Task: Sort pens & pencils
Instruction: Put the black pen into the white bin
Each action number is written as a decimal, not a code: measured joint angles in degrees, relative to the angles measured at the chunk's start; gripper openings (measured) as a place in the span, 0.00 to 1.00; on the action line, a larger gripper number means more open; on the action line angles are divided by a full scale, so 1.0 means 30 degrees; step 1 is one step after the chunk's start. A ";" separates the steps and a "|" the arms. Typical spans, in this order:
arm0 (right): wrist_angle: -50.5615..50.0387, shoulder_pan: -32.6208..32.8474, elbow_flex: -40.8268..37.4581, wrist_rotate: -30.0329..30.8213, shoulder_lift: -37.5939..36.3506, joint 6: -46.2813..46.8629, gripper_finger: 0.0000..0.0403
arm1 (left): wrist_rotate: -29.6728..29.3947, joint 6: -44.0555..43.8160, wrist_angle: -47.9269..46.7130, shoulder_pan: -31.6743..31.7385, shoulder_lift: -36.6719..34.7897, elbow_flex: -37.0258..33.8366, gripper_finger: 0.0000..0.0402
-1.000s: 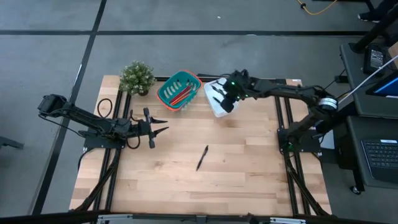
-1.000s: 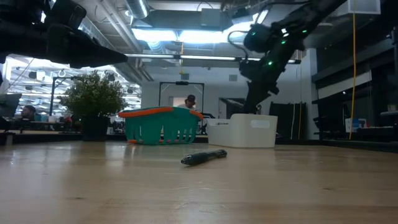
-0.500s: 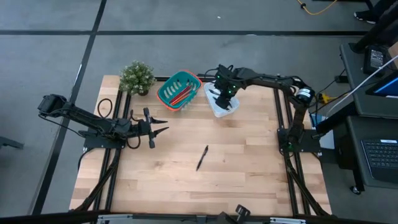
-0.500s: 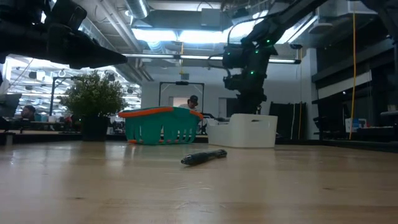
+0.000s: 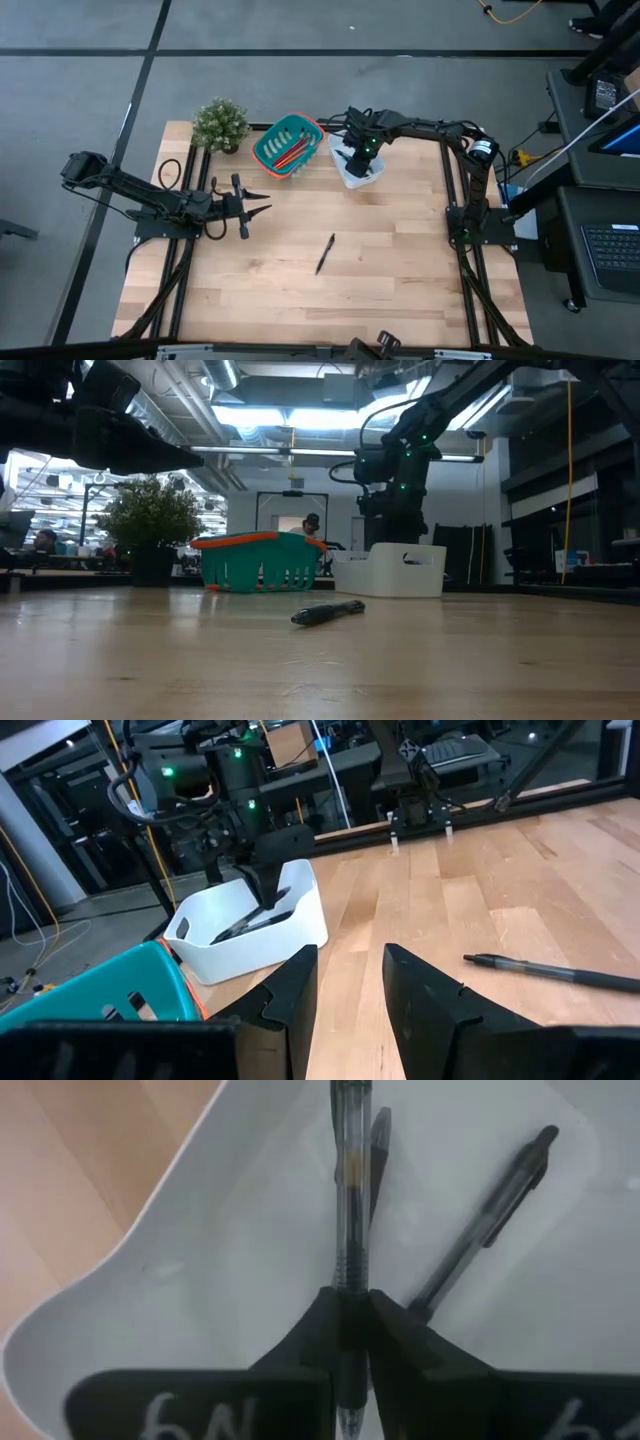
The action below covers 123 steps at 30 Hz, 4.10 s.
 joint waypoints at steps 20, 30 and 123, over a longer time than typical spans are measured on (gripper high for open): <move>0.0224 0.0000 0.0000 0.0007 0.0000 0.0468 0.37 | 0.0000 -0.0483 -0.0058 0.0000 0.0002 0.0000 0.27; 0.0737 0.0299 0.0251 -0.2362 -0.0051 0.0786 0.37 | 0.0000 -0.0421 -0.0058 0.0000 -0.0004 0.0000 0.27; -0.0386 1.5293 0.5144 0.1778 0.5768 -0.5443 0.37 | 0.1931 -0.2667 -0.0918 0.0000 -0.0001 0.0007 0.27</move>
